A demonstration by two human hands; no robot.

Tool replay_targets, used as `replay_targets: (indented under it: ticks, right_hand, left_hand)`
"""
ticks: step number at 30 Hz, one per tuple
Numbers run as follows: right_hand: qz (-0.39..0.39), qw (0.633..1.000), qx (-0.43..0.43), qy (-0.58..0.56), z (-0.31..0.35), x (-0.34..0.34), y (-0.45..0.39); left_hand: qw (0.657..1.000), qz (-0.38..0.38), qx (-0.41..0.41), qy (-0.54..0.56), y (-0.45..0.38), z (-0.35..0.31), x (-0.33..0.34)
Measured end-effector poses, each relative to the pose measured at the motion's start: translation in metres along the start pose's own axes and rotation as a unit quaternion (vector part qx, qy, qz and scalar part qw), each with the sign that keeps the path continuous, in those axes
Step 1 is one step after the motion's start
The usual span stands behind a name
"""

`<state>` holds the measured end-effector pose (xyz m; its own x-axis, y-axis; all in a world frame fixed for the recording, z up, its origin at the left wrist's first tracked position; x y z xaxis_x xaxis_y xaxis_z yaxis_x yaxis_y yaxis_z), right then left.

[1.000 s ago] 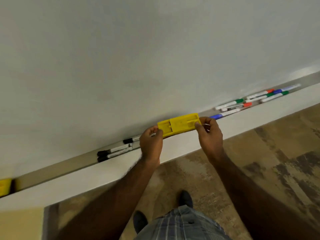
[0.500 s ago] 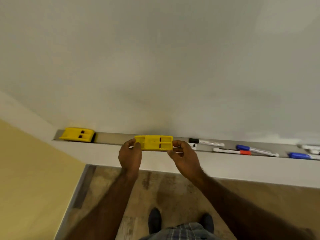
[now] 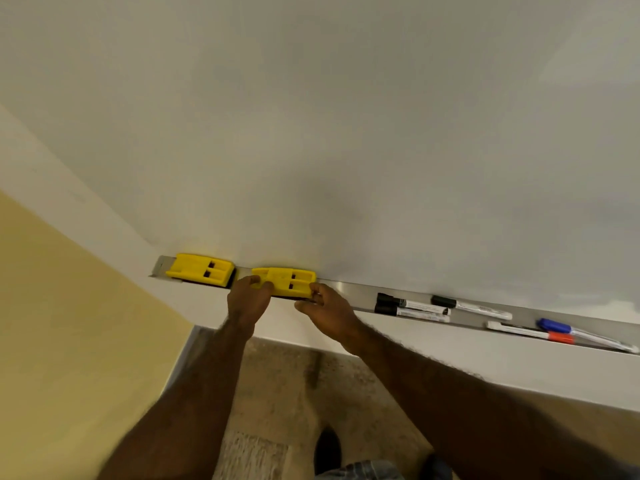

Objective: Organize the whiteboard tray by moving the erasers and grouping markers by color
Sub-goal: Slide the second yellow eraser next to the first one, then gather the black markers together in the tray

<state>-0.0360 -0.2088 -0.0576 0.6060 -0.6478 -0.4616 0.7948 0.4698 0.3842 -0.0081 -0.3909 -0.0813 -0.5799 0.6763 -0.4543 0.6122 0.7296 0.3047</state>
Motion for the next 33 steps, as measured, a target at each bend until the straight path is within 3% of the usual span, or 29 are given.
replay_targets:
  ticks: [9,13,17,21,24,28,33]
  right_hand:
    - [0.009,0.999,0.035,0.016,-0.003,0.01,-0.011]
    - [-0.051,0.998,0.032,0.026,-0.019,-0.012,0.002]
    - [-0.167,0.985,0.03,0.037,-0.05,-0.048,0.028]
    - [-0.249,0.965,0.044,0.069,-0.085,-0.083,0.056]
    - [-0.285,0.953,0.056,0.084,-0.109,-0.105,0.075]
    - [-0.302,0.945,0.082,0.09,-0.138,-0.128,0.093]
    - [-0.301,0.941,0.109,0.113,-0.165,-0.149,0.108]
  left_hand:
    - [0.994,0.003,0.06,-0.088,-0.016,0.003,-0.001]
    - [0.985,-0.036,0.142,-0.092,0.009,-0.002,0.004]
    - [0.968,-0.04,0.238,-0.063,0.052,-0.014,0.021]
    - [0.953,0.026,0.3,-0.041,0.094,-0.025,0.052]
    - [0.936,0.133,0.324,-0.026,0.12,-0.032,0.081]
    - [0.911,0.233,0.338,-0.037,0.145,-0.035,0.116]
    - [0.887,0.287,0.355,-0.071,0.162,-0.041,0.15]
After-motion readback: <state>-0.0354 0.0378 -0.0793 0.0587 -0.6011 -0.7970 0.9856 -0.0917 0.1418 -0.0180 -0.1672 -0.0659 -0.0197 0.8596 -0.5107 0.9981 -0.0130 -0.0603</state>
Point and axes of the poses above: each hand's wrist, its own y-axis away from the middle knuckle, its own x-axis out of the palm, z = x × y, the point moved 3 cm from there along -y, towards the middle knuckle, and after that the axes turned 12 degrees about y, right-handed, at the moved point
